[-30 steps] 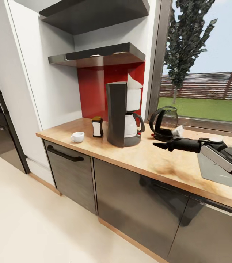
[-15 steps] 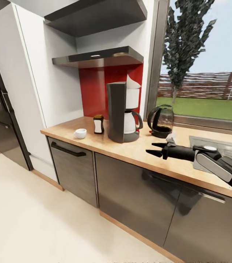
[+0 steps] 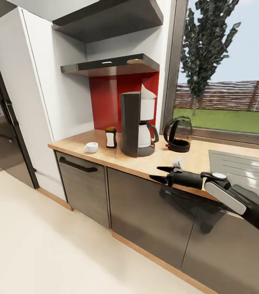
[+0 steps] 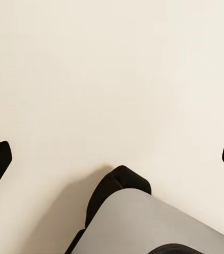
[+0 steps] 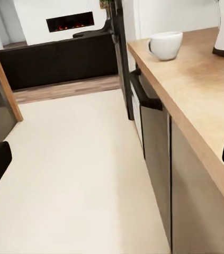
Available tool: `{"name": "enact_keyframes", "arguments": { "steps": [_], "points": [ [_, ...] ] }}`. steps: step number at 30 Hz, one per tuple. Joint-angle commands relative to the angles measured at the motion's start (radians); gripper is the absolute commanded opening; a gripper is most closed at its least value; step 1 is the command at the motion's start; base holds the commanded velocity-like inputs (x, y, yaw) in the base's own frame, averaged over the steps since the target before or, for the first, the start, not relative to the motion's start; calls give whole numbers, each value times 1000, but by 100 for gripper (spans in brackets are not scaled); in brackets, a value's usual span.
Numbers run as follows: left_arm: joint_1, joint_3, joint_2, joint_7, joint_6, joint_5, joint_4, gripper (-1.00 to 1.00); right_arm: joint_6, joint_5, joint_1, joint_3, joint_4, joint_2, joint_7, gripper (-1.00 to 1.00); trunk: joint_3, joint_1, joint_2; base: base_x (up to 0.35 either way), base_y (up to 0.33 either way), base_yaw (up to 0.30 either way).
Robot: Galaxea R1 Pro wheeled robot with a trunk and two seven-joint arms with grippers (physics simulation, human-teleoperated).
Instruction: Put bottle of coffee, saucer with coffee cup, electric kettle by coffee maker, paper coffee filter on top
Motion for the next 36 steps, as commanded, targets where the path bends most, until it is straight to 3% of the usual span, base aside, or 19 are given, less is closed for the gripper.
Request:
{"name": "enact_keyframes", "arguments": {
  "steps": [1,5,7,8,9,10,12,15,19,22,23,24,27,29,31,34,36],
  "points": [
    [-1,8,0,-5,-2,-3,2,100,5,-9,4,2,-5,8,-11,100,-1,0,-1,-10,4,0],
    [-1,8,1,-6,-2,-4,2,100,1,-3,55,3,-15,69,-66,100,-1,0,-1,-4,2,0],
    [-1,8,1,-6,-2,-3,2,100,-1,0,89,3,-16,80,-82,100,-1,0,-1,-1,0,0],
    [-1,8,1,-8,-2,-3,2,100,-3,10,138,3,-17,87,-92,100,-1,0,-1,0,0,0],
    [-1,8,1,-10,-2,-3,2,100,-4,21,172,3,-17,89,-96,100,-1,0,-1,0,0,0],
    [-1,8,0,-13,-2,-3,1,100,-12,48,277,2,-12,91,-99,100,-1,0,-1,0,0,0],
    [-1,8,0,-14,-2,-3,0,100,-32,56,314,2,-1,91,-99,100,-1,0,-1,0,0,0],
    [-1,0,1,-35,-2,-3,-4,100,-155,64,448,1,88,89,-91,100,-1,0,-1,0,0,0],
    [-1,-5,1,-79,-2,-3,-28,100,-199,65,568,1,186,89,-90,100,-1,0,-1,0,0,0],
    [-1,-8,2,-113,-2,-5,-84,100,-264,65,669,1,337,91,-77,100,-1,0,-1,0,0,0],
    [-1,-12,1,-124,-2,-7,-141,100,-351,59,726,2,504,94,-47,100,-1,0,-1,0,0,0],
    [-1,-14,0,-126,-2,-7,-159,100,-370,58,737,2,548,96,-32,100,-1,0,-1,0,0,0],
    [-1,-16,-10,-137,-2,-8,-247,100,-428,50,772,0,759,110,98,100,-1,0,-1,0,0,0],
    [-1,-16,-18,-142,-2,-9,-273,100,-443,29,781,-2,875,114,172,100,-1,0,-1,0,0,0],
    [-1,-11,-30,-145,-2,-10,-290,100,-453,-71,788,-7,1055,117,260,100,-1,0,-1,0,0,0],
    [-1,-5,-34,-145,-2,-10,-293,100,-455,-266,790,-7,1207,118,319,100,-1,0,-1,0,0,0],
    [-1,-4,-34,-145,-2,-10,-293,100,-455,-291,791,-8,1223,118,325,100,-1,0,-1,0,0,0]
  ]
}}
